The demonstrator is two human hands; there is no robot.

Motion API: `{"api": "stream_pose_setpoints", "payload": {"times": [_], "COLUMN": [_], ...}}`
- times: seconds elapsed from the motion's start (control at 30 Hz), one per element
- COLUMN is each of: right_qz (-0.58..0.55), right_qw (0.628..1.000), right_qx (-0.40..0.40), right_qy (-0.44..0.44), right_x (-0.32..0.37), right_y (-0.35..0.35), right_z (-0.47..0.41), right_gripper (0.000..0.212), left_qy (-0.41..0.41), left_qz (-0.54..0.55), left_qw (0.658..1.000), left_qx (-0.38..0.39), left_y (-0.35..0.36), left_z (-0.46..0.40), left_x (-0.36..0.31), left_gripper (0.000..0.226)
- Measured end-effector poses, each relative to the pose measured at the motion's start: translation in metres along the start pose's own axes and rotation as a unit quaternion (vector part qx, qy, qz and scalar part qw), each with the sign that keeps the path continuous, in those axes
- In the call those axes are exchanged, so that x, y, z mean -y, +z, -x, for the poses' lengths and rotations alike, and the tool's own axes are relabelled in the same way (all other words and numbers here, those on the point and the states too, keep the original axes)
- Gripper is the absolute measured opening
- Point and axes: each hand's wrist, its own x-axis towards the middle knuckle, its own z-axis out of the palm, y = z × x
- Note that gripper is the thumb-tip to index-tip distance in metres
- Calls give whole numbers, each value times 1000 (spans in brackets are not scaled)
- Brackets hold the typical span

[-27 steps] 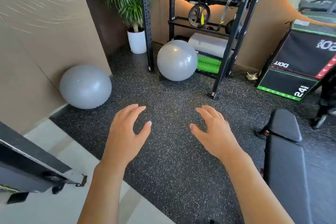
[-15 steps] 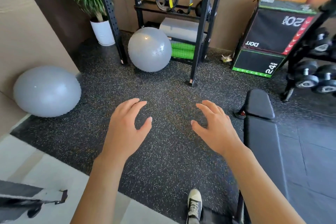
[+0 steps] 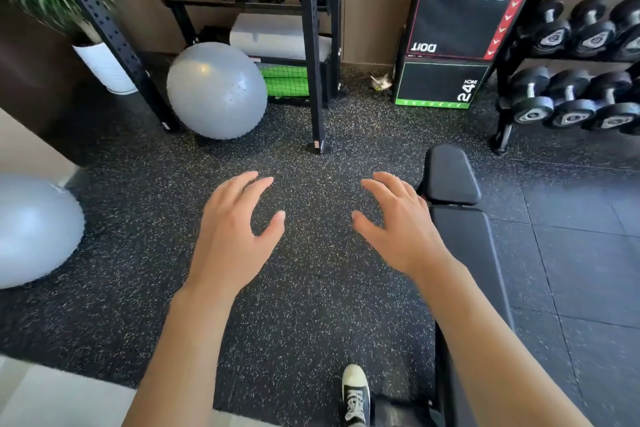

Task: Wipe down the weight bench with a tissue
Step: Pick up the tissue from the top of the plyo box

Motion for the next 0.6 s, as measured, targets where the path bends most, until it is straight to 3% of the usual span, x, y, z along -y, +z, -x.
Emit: {"api": "stream_pose_setpoints", "payload": {"times": [0.23,0.6], "right_qz": [-14,14], "right_qw": [1000,1000], "right_qx": [-10,-17], "right_qy": [10,-4], "right_x": [-13,44], "right_y": [0,25], "right_z": [-53,-163], "right_gripper": [62,64], "left_qy": [3,9], "left_qz": [4,18], "left_qw": [1000,1000], "left_qx": [6,-8], "left_y": [15,0], "left_z": [-47,-136], "left_x": [8,91], "left_gripper": [52,52]}}
